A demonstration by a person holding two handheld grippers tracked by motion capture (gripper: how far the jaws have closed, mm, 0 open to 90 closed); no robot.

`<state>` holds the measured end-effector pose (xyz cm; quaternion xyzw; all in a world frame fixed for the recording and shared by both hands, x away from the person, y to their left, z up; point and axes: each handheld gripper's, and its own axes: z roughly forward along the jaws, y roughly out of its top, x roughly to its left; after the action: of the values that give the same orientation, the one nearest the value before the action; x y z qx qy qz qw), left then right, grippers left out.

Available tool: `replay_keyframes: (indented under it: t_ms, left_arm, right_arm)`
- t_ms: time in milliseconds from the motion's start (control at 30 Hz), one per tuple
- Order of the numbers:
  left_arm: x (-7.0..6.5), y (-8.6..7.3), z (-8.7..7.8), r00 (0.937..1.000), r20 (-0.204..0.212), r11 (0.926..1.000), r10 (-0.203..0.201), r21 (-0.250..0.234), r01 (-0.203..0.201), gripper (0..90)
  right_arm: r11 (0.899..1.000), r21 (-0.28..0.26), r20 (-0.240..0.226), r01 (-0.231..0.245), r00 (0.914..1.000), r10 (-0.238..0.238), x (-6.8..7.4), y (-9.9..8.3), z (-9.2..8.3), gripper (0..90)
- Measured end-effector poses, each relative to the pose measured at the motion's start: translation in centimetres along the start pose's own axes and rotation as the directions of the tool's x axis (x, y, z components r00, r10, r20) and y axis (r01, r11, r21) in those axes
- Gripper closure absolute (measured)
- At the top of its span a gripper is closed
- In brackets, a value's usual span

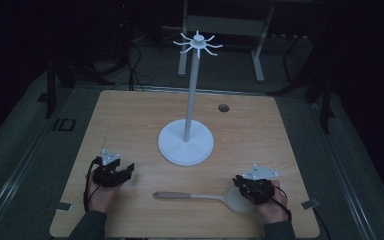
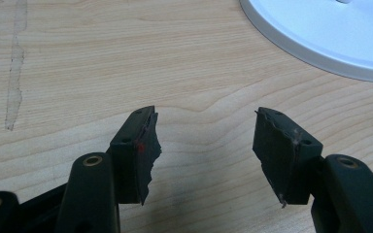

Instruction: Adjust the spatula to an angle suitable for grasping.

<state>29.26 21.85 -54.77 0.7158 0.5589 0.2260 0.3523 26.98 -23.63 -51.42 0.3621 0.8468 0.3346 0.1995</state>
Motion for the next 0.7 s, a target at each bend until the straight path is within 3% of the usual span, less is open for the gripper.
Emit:
replay_keyframes:
  t_ms: [367, 700]
  left_arm:
    - [0.0, 0.0, 0.0, 1.0000, -0.001, 1.0000, 0.003, 0.003, -0.003, 42.0]
    - [0.1, 0.0, 0.0, 1.0000, -0.002, 1.0000, -0.001, 0.002, 0.001, 42.0]
  right_arm:
    - [0.999, 0.053, 0.007, -0.002, 1.0000, 0.002, -0.5, -3.0, -1.5, 81.1]
    - [0.998, 0.063, -0.003, -0.008, 1.0000, 0.009, 0.1, -3.6, -1.8, 81.2]
